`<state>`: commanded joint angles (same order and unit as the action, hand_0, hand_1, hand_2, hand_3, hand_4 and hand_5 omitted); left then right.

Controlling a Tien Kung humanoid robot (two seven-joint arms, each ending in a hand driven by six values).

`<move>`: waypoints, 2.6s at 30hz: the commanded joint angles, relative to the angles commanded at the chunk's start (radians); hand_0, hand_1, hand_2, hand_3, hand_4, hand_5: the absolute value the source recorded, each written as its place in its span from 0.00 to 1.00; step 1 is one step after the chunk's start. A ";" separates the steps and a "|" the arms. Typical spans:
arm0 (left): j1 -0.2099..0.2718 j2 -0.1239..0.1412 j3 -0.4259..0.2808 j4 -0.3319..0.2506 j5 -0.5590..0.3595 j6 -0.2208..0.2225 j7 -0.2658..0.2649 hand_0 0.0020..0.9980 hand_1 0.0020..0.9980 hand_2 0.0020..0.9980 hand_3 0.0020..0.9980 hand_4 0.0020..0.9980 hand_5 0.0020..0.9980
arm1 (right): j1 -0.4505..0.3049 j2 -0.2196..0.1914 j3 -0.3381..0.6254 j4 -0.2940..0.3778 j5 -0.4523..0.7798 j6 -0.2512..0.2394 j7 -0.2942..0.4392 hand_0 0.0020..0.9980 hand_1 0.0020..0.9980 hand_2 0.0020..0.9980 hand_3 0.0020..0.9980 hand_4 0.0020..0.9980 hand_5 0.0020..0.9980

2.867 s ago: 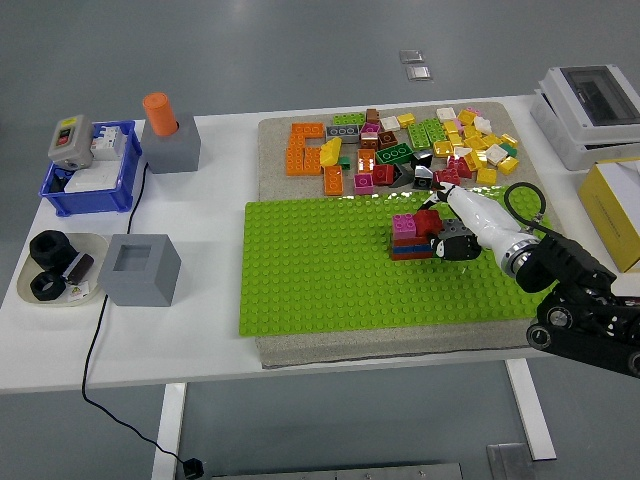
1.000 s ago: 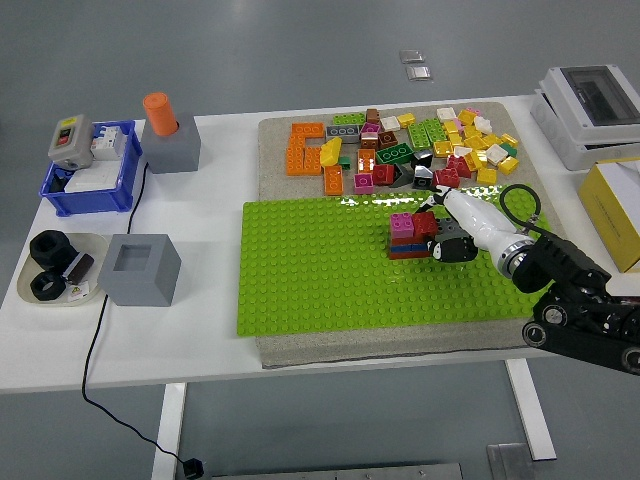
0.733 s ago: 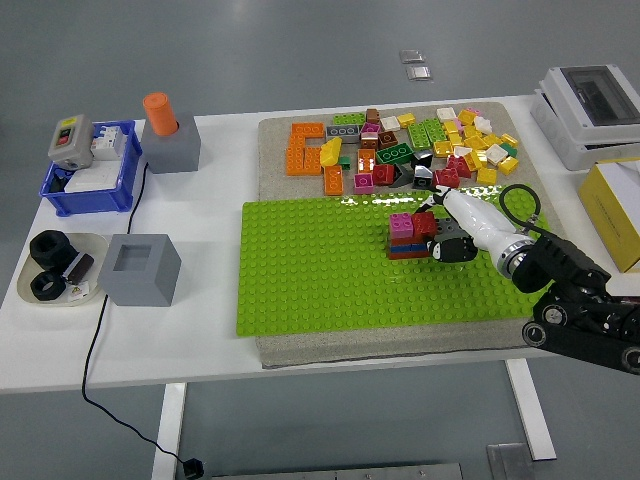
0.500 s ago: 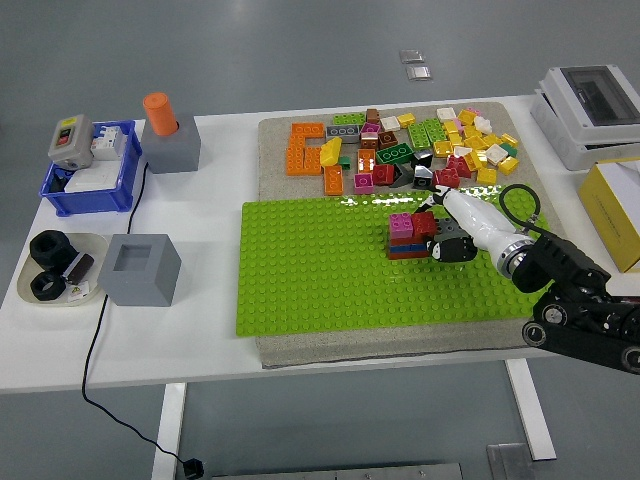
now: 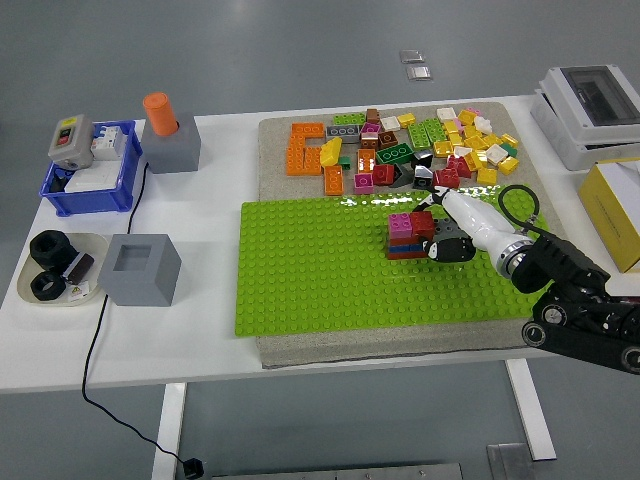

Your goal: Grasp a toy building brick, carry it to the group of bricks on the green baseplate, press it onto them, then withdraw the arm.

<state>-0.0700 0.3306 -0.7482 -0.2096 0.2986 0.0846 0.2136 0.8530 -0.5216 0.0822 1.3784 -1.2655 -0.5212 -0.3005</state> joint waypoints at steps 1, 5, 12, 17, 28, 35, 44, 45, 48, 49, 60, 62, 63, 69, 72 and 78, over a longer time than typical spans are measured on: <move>0.000 0.000 0.000 0.000 0.000 0.000 0.000 0.82 0.79 0.76 0.77 0.87 0.58 | 0.000 0.000 0.000 0.000 0.000 0.000 0.000 0.94 1.00 1.00 0.69 0.63 0.10; 0.000 0.000 0.000 0.000 0.001 0.000 0.000 0.82 0.79 0.76 0.77 0.87 0.58 | 0.000 0.000 -0.001 -0.001 0.001 0.000 0.000 0.94 1.00 1.00 0.69 0.63 0.10; 0.000 0.000 -0.003 0.000 0.003 -0.001 0.002 0.82 0.79 0.76 0.77 0.86 0.58 | 0.000 -0.001 -0.002 0.000 0.001 0.001 0.001 0.94 1.00 1.00 0.70 0.63 0.10; 0.000 -0.001 -0.004 0.000 0.005 -0.001 0.003 0.82 0.79 0.75 0.77 0.86 0.58 | 0.001 -0.001 0.002 0.001 0.003 0.002 0.005 0.94 1.00 1.00 0.70 0.64 0.10; 0.000 -0.001 -0.007 -0.001 0.010 0.002 0.004 0.81 0.79 0.75 0.77 0.86 0.58 | 0.000 -0.004 0.009 0.002 0.011 0.014 -0.002 0.95 1.00 1.00 0.90 0.66 0.09; 0.001 -0.001 -0.008 -0.001 0.014 0.002 0.006 0.81 0.79 0.75 0.76 0.86 0.58 | -0.001 -0.008 0.014 0.007 0.026 0.016 -0.002 0.95 1.00 1.00 0.94 0.67 0.08; 0.003 -0.002 -0.007 -0.001 0.010 0.003 0.006 0.81 0.79 0.75 0.76 0.86 0.58 | -0.007 -0.046 0.050 0.054 0.027 0.023 -0.008 0.96 1.00 1.00 0.95 0.70 0.09; 0.003 -0.002 -0.007 -0.001 0.011 0.003 0.006 0.81 0.79 0.75 0.76 0.86 0.58 | -0.009 -0.053 0.058 0.064 0.019 0.022 -0.010 0.96 1.00 1.00 0.95 0.70 0.09; 0.004 -0.001 -0.008 -0.001 0.011 0.004 0.006 0.81 0.79 0.75 0.76 0.86 0.58 | -0.019 -0.086 0.091 0.103 -0.030 0.018 -0.023 0.96 1.00 1.00 0.95 0.70 0.09; 0.004 -0.001 -0.008 -0.001 0.012 0.004 0.006 0.81 0.79 0.75 0.76 0.86 0.57 | -0.023 -0.094 0.098 0.112 -0.043 0.017 -0.026 0.96 1.00 1.00 0.91 0.71 0.10; 0.004 -0.001 -0.009 0.000 0.014 0.006 0.003 0.82 0.80 0.75 0.76 0.86 0.57 | -0.054 -0.137 0.128 0.169 -0.122 0.015 -0.037 0.97 1.00 1.00 0.67 0.71 0.26; 0.003 0.000 -0.009 0.000 0.015 0.006 0.003 0.82 0.80 0.75 0.76 0.86 0.57 | -0.055 -0.135 0.125 0.173 -0.122 0.014 -0.035 0.97 1.00 1.00 0.64 0.66 0.34; 0.003 0.000 -0.010 0.000 0.015 0.007 0.003 0.82 0.80 0.75 0.76 0.86 0.57 | -0.056 -0.134 0.123 0.174 -0.122 0.014 -0.035 0.97 1.00 1.00 0.64 0.66 0.34; 0.002 -0.001 -0.009 0.000 0.014 0.006 0.002 0.82 0.80 0.75 0.76 0.85 0.57 | -0.059 -0.124 0.114 0.176 -0.116 0.012 -0.032 0.97 1.00 1.00 0.63 0.65 0.34; 0.002 -0.002 -0.010 0.000 0.015 0.006 0.002 0.82 0.80 0.75 0.76 0.85 0.57 | -0.059 -0.116 0.108 0.172 -0.108 0.011 -0.029 0.97 1.00 1.00 0.63 0.65 0.34; 0.002 -0.002 -0.012 0.000 0.017 0.007 0.003 0.82 0.80 0.75 0.76 0.85 0.57 | -0.058 -0.101 0.100 0.163 -0.094 0.010 -0.024 0.97 1.00 1.00 0.63 0.65 0.35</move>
<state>-0.0679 0.3285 -0.7606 -0.2099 0.3157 0.0913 0.2162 0.7949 -0.6230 0.1825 1.5416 -1.3590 -0.5111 -0.3241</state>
